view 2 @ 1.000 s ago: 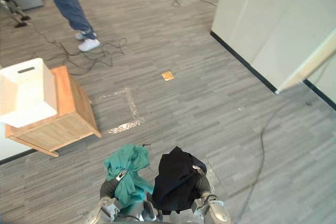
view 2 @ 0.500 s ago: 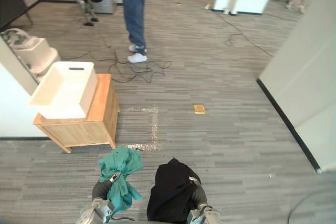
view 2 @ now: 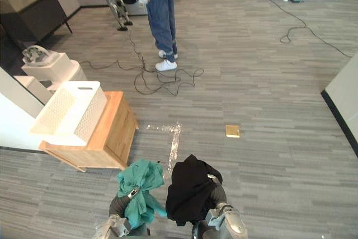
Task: Tidy the bed and pick cloth on bed and put in laundry
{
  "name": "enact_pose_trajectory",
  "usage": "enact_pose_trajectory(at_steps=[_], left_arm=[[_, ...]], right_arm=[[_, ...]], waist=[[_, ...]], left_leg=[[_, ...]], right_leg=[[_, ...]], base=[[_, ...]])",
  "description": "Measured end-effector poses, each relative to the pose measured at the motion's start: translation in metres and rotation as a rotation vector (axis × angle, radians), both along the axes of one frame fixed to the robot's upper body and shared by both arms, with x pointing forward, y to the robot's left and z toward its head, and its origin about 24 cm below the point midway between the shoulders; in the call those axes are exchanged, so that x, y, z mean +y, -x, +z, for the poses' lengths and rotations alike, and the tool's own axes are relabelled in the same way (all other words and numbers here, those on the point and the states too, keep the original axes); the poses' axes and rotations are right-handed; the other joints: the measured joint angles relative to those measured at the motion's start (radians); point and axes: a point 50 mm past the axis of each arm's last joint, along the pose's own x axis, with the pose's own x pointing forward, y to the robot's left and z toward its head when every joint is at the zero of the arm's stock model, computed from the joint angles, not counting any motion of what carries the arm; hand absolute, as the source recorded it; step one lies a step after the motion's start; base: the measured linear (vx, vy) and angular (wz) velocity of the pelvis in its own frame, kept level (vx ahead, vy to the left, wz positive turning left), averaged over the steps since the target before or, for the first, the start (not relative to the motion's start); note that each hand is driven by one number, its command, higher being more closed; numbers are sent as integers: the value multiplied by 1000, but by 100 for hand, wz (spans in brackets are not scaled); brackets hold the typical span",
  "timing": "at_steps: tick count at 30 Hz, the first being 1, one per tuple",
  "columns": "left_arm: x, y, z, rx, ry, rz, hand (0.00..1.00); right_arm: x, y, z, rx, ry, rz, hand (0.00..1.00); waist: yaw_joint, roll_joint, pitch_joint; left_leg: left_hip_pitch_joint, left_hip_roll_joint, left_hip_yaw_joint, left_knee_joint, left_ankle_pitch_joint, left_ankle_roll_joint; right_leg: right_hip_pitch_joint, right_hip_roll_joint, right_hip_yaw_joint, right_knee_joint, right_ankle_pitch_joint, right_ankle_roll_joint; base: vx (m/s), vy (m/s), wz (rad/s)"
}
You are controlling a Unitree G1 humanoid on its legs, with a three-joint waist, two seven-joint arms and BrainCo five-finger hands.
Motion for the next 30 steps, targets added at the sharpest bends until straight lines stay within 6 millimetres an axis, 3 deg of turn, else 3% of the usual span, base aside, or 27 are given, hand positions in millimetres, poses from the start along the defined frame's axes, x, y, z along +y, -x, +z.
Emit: enact_pose_trajectory(at_steps=[1, 2, 3, 4, 5, 6, 7, 8, 10, 11, 12, 13, 14, 15, 16, 18, 19, 20, 21, 23, 24, 26, 27, 28, 30], left_arm=[[-1, 4, 2, -3, 8, 2, 100], [-1, 4, 2, -5, 11, 2, 100], [-2, 4, 3, -10, 16, -2, 100], [-3, 2, 5, -20, 21, -2, 100], [-3, 1, 6, -23, 22, -1, 100], [-3, 0, 6, -24, 20, 1, 100], [-4, -3, 7, -28, 16, 1, 100], [-4, -4, 7, -29, 14, 0, 100], [-3, -12, 9, -50, 11, 0, 100], [-3, -12, 10, -52, 10, 4, 100], [0, -12, 9, -47, 10, 21, 100], [2, -11, 8, -38, -1, 32, 100], [2, -10, 8, -36, -2, 34, 100], [4, -10, 8, -38, -8, 34, 100], [6, -11, 10, -48, -17, 33, 100], [12, -11, 10, -44, -45, 40, 100], [14, -10, 10, -42, -54, 43, 100], [19, -13, 11, -51, -78, 70, 100], [20, -14, 12, -55, -82, 74, 100], [21, -14, 12, -49, -89, 78, 100], [22, -14, 11, -41, -91, 79, 100], [23, -16, 11, -46, -96, 76, 100], [28, -16, 12, -47, -110, 69, 100], [27, -12, 5, -8, -111, 62, 100], [16, -9, 3, 4, -73, 61, 100]], right_arm=[[-1, 2, 1, -5, -3, 11, 100], [-1, 2, 1, -7, -5, 15, 100], [-2, 3, 1, -8, -9, 19, 100], [-2, 4, 1, -5, -9, 23, 100], [-2, 4, 1, -2, -8, 23, 100], [-2, 7, -1, 14, -9, 26, 100], [-1, 12, -3, 28, -14, 20, 100], [-1, 13, -3, 31, -16, 17, 100], [3, 11, 0, 15, -28, 19, 100], [3, 11, 0, 13, -29, 21, 100], [8, 5, 3, -7, -39, 29, 100], [13, 1, 6, -23, -52, 39, 100], [14, 0, 7, -29, -53, 42, 100], [16, -3, 9, -41, -53, 50, 100], [18, -3, 10, -45, -50, 65, 100], [25, -1, 8, -35, -31, 104, 100], [26, 0, 7, -32, -29, 112, 100], [31, 3, 6, -26, -28, 135, 100], [32, 5, 5, -20, -30, 141, 100], [35, 9, 3, -5, -34, 147, 100], [35, 12, 1, 8, -35, 151, 100], [35, 14, -1, 18, -36, 149, 100], [36, 14, -2, 18, -38, 148, 100], [35, 19, -6, 40, -37, 131, 100], [25, 12, -3, 21, -2, 124, 100]], waist=[[6, -10, 5], [5, -12, 6], [3, -19, 7], [0, -23, 8], [0, -22, 8], [4, -29, 9], [0, -40, 2], [0, -46, -1], [6, -81, -19], [8, -90, -22], [13, -114, -24], [23, -128, -27], [26, -130, -26], [29, -142, -26], [21, -151, -23], [3, -155, -19], [-2, -151, -18], [-16, -141, -13], [-20, -137, -11], [-27, -128, -5], [-37, -121, 0], [-42, -133, -1], [-45, -162, -2], [-48, -161, -5], [-31, -118, 0]], left_leg=[[0, -24, 75, -167, -22, -3], [3, -35, 98, -237, -25, -3], [17, -71, 153, -445, -21, -4], [40, -104, 208, -677, 25, -2], [49, -113, 225, -755, 54, -1], [74, -125, 276, -894, 159, 16], [108, -125, 338, -962, 245, 28], [111, -132, 359, -972, 255, 40], [107, -169, 405, -962, 225, 139], [108, -173, 408, -952, 210, 147], [114, -184, 417, -925, 169, 152], [136, -194, 423, -913, 139, 155], [151, -199, 424, -913, 130, 157], [195, -225, 411, -919, 110, 161], [243, -249, 366, -926, 78, 163], [311, -262, 298, -934, 43, 158], [326, -259, 279, -937, 36, 154], [372, -241, 202, -945, 9, 141], [381, -232, 177, -944, 2, 135], [408, -200, 108, -942, -17, 118], [422, -156, 39, -930, -27, 79], [422, -133, -37, -921, -45, 47], [420, -139, -95, -913, -66, 14], [427, -125, -147, -909, -76, -13], [420, -108, -146, -916, -60, -20]], right_leg=[[57, -1, -2, -52, 5, -8], [71, -2, -3, -64, 7, -11], [97, -9, -9, -86, 9, -5], [122, -11, -22, -115, 14, 5], [134, -10, -31, -124, 16, 10], [167, -11, -59, -148, 22, 24], [189, -18, -82, -157, 18, 42], [193, -26, -91, -157, 12, 52], [199, -64, -109, -148, -3, 92], [199, -71, -111, -145, -7, 102], [194, -98, -111, -98, -18, 131], [169, -137, -111, 15, -38, 168], [152, -155, -112, 83, -45, 179], [75, -236, -113, 354, -37, 188], [7, -305, -110, 582, 25, 160], [-71, -337, -59, 803, -4, 133], [-87, -333, -49, 825, -11, 122], [-157, -285, -4, 804, -53, 122], [-177, -272, 2, 774, -66, 122], [-212, -227, 24, 646, -84, 131], [-226, -170, 62, 431, -71, 139], [-225, -133, 144, 193, -4, 154], [-204, -134, 246, -18, 75, 188], [-166, -119, 262, -46, 212, 179], [-170, -98, 239, 5, 162, 153]], base=[[279, -46, -13], [368, -37, -4], [438, 8, 11], [366, 17, 13], [388, 48, 15], [349, 57, 28], [438, 79, 36], [427, 108, 56], [478, 168, 36], [479, 163, 6], [405, 134, 2], [418, 149, 2], [402, 168, 12], [401, 146, 46], [389, 119, 61], [341, 42, 85], [412, -39, 132], [384, -119, 113], [385, -159, 138], [334, -249, 119], [331, -301, 147], [275, -293, 142], [415, -419, 154], [431, -423, 137], [449, -387, 69]])
